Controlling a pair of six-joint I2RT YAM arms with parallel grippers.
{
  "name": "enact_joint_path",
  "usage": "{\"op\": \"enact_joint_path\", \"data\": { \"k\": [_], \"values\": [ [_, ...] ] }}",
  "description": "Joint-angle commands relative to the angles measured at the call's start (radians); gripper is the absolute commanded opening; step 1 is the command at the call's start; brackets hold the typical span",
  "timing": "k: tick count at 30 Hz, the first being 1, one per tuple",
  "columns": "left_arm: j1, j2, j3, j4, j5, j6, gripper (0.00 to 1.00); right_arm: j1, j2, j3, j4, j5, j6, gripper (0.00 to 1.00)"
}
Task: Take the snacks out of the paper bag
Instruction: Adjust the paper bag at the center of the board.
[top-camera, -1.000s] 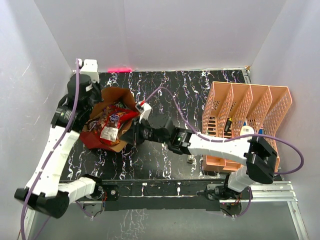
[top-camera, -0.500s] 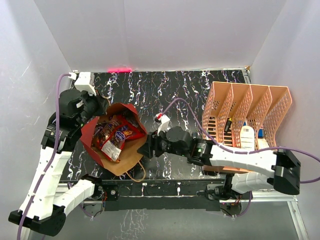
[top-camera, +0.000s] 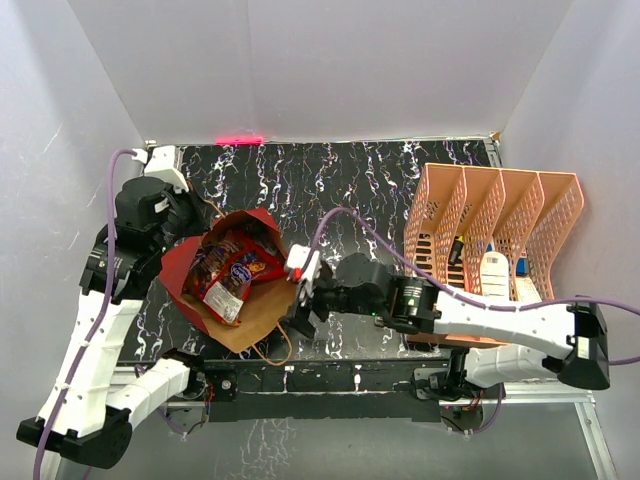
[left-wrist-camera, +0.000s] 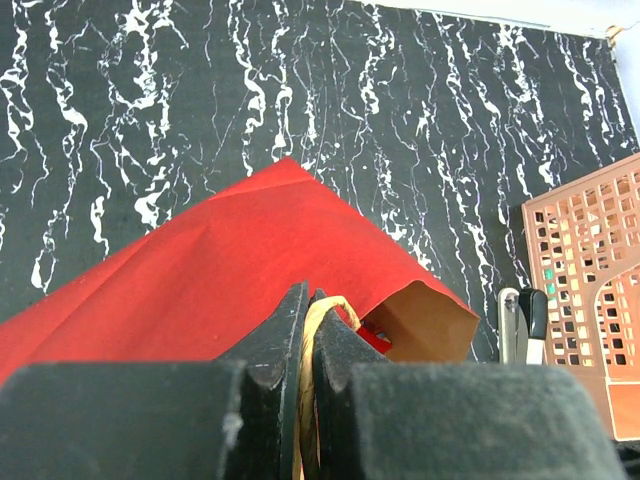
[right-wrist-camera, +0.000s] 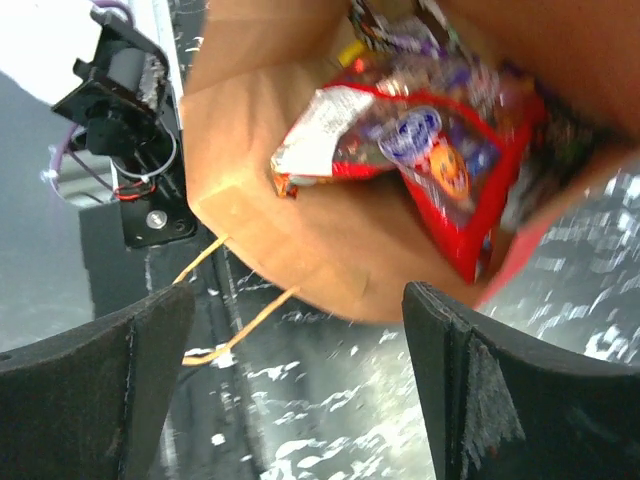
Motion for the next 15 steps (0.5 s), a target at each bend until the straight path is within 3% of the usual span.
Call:
{"op": "enact_joint_path", "data": {
  "k": [1,6,15],
  "values": [
    [-0.001,-0.003,0.038,-0.035,-0.038,-0.030,0.00,0.050,0.075,0.089,0.164,-0.062,-0.480,0.93],
    [-0.001,-0.011,0.043,-0.036,-0.030,-0.032,0.00,0.056,0.201,0.152,0.149,-0.188,-0.891,0.98],
    [-0.001,-0.031,0.029,-0.018,-0.004,-0.047,0.00,0.045,0.449,0.251,0.189,0.104,-1.185,0.99]
  ]
}}
